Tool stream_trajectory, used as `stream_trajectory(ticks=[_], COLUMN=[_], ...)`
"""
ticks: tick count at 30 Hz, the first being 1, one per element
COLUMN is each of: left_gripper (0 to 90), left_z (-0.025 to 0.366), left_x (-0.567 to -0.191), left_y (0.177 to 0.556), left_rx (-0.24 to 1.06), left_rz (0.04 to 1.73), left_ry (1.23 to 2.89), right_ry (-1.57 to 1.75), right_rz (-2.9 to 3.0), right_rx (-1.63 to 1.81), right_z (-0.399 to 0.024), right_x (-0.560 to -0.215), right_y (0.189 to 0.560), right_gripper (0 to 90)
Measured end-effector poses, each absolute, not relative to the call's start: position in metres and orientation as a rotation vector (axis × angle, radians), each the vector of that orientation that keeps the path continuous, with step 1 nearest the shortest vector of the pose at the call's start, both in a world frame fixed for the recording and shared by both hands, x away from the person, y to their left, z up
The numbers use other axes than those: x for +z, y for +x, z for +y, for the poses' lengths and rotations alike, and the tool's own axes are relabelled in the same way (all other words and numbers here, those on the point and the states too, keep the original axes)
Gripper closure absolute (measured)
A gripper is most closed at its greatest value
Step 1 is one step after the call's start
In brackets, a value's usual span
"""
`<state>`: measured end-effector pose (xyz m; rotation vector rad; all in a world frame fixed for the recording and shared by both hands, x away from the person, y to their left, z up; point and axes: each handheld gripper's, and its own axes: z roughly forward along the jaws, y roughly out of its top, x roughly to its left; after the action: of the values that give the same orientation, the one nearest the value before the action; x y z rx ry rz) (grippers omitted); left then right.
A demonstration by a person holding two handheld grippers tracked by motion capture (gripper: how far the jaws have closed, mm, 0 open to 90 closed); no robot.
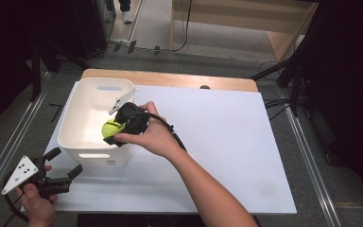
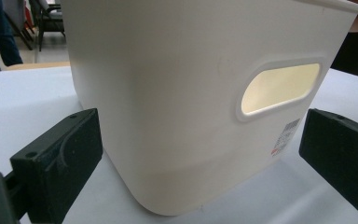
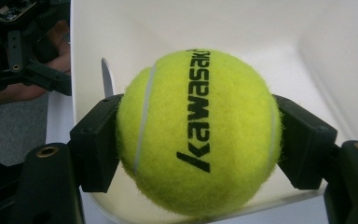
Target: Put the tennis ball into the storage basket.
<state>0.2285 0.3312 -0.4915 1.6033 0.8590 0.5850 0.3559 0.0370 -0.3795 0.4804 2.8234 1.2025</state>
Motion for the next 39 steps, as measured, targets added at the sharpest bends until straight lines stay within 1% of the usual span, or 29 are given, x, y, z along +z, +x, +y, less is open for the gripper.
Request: stream_trajectory(ticks=[15, 31, 33, 38, 39], left_gripper=[0.0, 0.0, 0.0, 0.0, 0.0], left_z=[0.3313, 0.3314, 0.3313, 0.3311, 0.3314], left_x=[-0.4915, -0.4915, -0.4916, -0.4916, -0.4916], left_y=[0.2286, 0.2286, 0.2286, 0.2286, 0.2286], left_rx=[0.584, 0.584, 0.583, 0.581, 0.583], left_rz=[0.860, 0.860, 0.860, 0.861, 0.860], left_ry=[1.601, 1.601, 1.601, 1.602, 1.606], right_ry=[0.472, 0.422, 0.416, 0.437, 0.440], right_rz=[2.848, 2.814, 2.806, 2.783, 2.771], right_rx=[1.134, 1.054, 1.063, 1.087, 1.096], right_z=[0.0418, 0.0460, 0.0456, 0.0427, 0.0416], right_x=[-0.3878, -0.3892, -0.3893, -0.3840, -0.3828], right_y=[0.3565, 0.3531, 0.3527, 0.3504, 0.3504], right_gripper=[24.1, 23.5, 22.2, 10.2, 9.6])
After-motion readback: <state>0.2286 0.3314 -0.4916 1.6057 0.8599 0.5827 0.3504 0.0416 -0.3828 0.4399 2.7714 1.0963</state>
